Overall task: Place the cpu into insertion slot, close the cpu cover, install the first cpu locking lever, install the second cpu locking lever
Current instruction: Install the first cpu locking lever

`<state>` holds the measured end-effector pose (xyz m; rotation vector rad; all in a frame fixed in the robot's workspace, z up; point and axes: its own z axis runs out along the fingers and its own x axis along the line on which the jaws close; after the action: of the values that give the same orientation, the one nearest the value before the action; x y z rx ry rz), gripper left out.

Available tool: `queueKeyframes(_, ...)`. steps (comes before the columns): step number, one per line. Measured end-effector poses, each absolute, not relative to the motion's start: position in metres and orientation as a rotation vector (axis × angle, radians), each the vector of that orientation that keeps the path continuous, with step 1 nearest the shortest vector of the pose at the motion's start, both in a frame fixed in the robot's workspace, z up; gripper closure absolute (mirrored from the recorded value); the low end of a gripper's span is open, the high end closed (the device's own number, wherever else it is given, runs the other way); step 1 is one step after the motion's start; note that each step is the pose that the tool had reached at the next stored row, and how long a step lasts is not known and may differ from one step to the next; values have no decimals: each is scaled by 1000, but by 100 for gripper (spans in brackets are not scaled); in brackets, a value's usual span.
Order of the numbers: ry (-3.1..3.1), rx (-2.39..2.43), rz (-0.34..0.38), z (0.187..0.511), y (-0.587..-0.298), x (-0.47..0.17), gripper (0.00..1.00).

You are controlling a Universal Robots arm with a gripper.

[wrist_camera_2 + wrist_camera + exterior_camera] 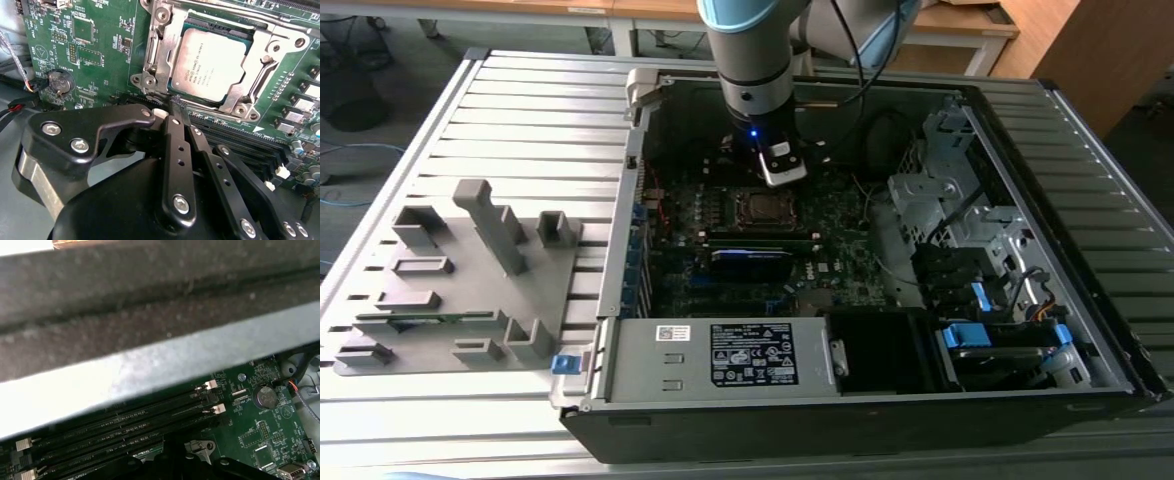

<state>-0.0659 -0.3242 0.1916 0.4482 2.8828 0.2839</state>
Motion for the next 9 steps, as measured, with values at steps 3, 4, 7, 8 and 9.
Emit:
queueKeyframes(3, 2885, 449, 283, 193, -324, -66, 89)
queueKeyframes(4, 2885, 449, 283, 193, -324, -66, 89)
queueKeyframes(7, 2885, 449, 282, 193, -324, -66, 89)
queueKeyframes(8, 2885, 449, 282, 195, -324, -66, 89)
queueKeyframes(9, 2885, 449, 283, 197, -324, -66, 89)
